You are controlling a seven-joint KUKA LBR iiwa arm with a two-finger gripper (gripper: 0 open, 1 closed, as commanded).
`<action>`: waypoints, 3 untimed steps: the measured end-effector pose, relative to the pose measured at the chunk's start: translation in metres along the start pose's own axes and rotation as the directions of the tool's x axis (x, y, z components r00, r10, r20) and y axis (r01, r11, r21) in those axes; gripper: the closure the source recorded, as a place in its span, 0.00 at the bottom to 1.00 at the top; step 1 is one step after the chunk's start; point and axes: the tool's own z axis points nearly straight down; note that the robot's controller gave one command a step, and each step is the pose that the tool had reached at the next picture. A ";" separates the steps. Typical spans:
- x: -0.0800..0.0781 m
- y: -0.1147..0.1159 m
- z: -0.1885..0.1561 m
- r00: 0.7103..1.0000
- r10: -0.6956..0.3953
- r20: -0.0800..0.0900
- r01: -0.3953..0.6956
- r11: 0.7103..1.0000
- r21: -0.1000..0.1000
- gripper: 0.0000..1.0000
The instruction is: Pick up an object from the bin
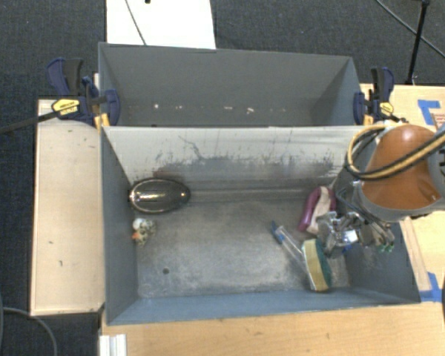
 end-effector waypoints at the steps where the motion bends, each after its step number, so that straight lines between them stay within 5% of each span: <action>1: 0.001 -0.001 0.001 1.000 -0.003 -0.003 0.003 1.000 0.002 0.00; 2: 0.000 0.001 0.000 1.000 -0.007 0.000 0.007 1.000 -0.002 1.00; 3: -0.024 0.015 -0.115 1.000 0.003 0.004 -0.003 1.000 0.003 1.00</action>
Offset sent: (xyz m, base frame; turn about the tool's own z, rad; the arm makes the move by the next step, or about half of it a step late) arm 0.0000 0.0000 0.0000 0.0000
